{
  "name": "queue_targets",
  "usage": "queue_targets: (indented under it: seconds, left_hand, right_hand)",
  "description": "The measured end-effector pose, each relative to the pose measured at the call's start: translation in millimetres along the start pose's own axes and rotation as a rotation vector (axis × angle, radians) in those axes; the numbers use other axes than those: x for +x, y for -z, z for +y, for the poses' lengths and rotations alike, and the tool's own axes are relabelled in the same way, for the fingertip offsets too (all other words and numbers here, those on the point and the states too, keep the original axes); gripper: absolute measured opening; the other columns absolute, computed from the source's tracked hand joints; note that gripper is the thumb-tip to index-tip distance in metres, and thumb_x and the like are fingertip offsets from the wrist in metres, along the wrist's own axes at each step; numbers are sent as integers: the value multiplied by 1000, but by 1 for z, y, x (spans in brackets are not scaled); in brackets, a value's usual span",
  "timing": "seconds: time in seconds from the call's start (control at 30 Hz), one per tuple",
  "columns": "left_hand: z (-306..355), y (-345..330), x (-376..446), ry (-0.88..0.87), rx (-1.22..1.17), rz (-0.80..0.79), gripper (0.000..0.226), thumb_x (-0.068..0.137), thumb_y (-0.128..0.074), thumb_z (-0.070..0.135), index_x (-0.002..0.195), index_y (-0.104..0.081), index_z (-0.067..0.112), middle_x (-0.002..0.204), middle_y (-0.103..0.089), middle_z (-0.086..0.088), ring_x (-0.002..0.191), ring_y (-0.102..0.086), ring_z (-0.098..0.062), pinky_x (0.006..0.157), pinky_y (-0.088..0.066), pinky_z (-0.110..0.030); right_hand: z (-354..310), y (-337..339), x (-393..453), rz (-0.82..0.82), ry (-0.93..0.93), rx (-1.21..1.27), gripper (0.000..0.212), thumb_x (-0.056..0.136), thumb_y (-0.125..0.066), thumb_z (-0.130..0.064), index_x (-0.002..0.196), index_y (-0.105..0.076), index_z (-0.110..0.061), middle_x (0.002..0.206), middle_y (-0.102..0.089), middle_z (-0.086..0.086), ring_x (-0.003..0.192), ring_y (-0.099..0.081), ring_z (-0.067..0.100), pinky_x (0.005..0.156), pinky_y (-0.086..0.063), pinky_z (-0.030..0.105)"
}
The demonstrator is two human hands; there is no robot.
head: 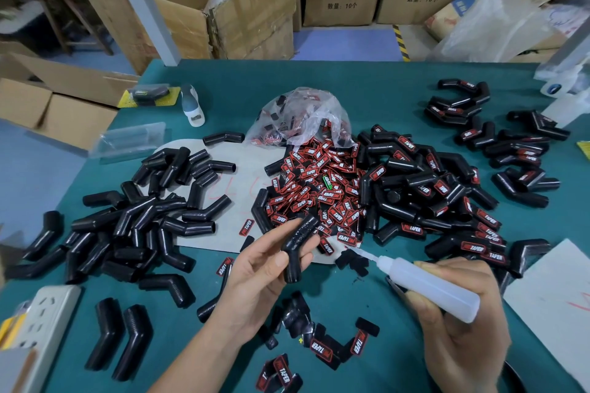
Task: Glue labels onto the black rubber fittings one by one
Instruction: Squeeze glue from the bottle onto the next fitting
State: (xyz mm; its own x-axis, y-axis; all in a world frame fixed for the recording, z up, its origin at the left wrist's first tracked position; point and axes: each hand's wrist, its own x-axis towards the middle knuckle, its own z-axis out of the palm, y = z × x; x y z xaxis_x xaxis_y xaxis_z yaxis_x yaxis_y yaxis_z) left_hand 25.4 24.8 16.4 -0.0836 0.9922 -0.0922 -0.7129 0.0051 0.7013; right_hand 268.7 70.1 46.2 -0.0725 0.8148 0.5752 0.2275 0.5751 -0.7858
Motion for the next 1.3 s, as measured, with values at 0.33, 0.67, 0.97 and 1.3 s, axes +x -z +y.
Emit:
queue_targets:
  seconds: [0.33, 0.67, 0.97, 1.3]
  left_hand:
    - [-2, 5, 0, 5, 9, -39, 53, 94, -79, 20, 144, -62, 9, 146, -60, -23, 136, -59, -37, 103, -55, -32]
    - [-1, 5, 0, 11, 18, -30, 56, 93, -80, 19, 144, -62, 8, 146, -59, -26, 134, -60, -37, 103, -55, -32]
    - [-1, 4, 0, 6, 30, -24, 57, 91, -82, 19, 143, -62, 7, 147, -59, -25, 134, -61, -37, 102, -56, -32]
    - [-2, 7, 1, 0, 25, -34, 54, 95, -77, 17, 146, -60, 7, 147, -59, -25, 135, -60, -37, 104, -55, -33]
  right_hand:
    - [2, -2, -3, -37, -21, -22, 29, 103, -61, -48, 115, -58, -22, 115, -65, -12, 99, -62, 13, 85, -48, 29]
    - [-1, -3, -2, -102, -12, -18, 29, 102, -60, -48, 112, -59, -21, 99, -65, 9, 96, -61, 8, 84, -48, 24]
    - [-3, -3, -1, -96, 3, -29, 28, 103, -59, -48, 112, -59, -21, 99, -65, 8, 97, -61, 6, 85, -47, 20]
    - [-3, -2, -1, -46, -30, 33, 28, 102, -62, -46, 111, -61, -19, 110, -68, -9, 96, -63, 16, 83, -48, 30]
